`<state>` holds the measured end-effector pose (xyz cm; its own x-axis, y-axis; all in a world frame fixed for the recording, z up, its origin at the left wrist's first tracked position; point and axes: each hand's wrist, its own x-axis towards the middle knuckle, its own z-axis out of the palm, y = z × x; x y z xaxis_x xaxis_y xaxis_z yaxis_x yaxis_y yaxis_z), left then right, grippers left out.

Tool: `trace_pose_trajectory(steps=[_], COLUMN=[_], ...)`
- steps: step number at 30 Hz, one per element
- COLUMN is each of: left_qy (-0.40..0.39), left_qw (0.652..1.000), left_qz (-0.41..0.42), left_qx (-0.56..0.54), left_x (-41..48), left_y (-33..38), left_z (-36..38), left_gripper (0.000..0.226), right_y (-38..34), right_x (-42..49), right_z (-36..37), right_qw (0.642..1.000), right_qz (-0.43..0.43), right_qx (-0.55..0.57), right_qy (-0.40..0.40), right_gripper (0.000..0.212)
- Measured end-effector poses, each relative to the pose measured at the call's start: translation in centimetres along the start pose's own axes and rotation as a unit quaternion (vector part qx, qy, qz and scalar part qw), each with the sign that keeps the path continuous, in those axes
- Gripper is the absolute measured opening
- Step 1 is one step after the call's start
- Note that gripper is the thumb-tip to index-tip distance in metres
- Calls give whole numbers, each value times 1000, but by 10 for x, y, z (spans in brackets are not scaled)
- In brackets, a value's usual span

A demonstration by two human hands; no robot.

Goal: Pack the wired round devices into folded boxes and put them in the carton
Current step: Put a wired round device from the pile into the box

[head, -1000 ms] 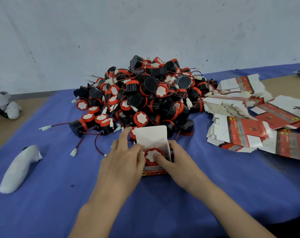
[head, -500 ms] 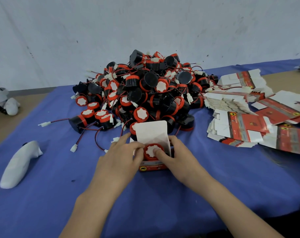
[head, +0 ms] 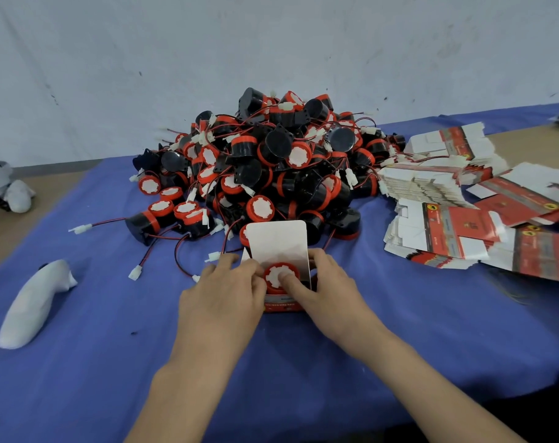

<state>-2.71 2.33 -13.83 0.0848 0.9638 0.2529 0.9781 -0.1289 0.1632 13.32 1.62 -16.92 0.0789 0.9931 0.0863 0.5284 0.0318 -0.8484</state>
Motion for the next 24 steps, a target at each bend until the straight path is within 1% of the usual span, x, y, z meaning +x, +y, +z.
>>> trace_pose_trajectory(steps=[4,9,12,17,21,24], left_qy=[-18,21,27,12,-3,38], left_qw=[1000,999,999,999,1000,999], left_qz=[1,10,11,11,7,22], left_qx=[-16,-24,-16,29,24,12], left_x=[0,-10,-12,-11,-8,-14], left_y=[0,-1,-2,1,2,1], left_z=[-2,1,1,0,-3,-5], left_gripper=[30,35,35,33,31,29], right_y=[0,0,0,-1,-1,-2], right_x=[0,-1,-1,-2,-2,-2], right_z=[0,0,0,0,0,0], right_qw=[1000,1000,1000,1000,1000,1000], right_qz=[1,-1,-4,-4,-7,-6], right_qx=[-7,-5,-8,-13,-17,-21], right_qy=[3,2,3,4,6,8], right_gripper=[32,33,33,35,35,35])
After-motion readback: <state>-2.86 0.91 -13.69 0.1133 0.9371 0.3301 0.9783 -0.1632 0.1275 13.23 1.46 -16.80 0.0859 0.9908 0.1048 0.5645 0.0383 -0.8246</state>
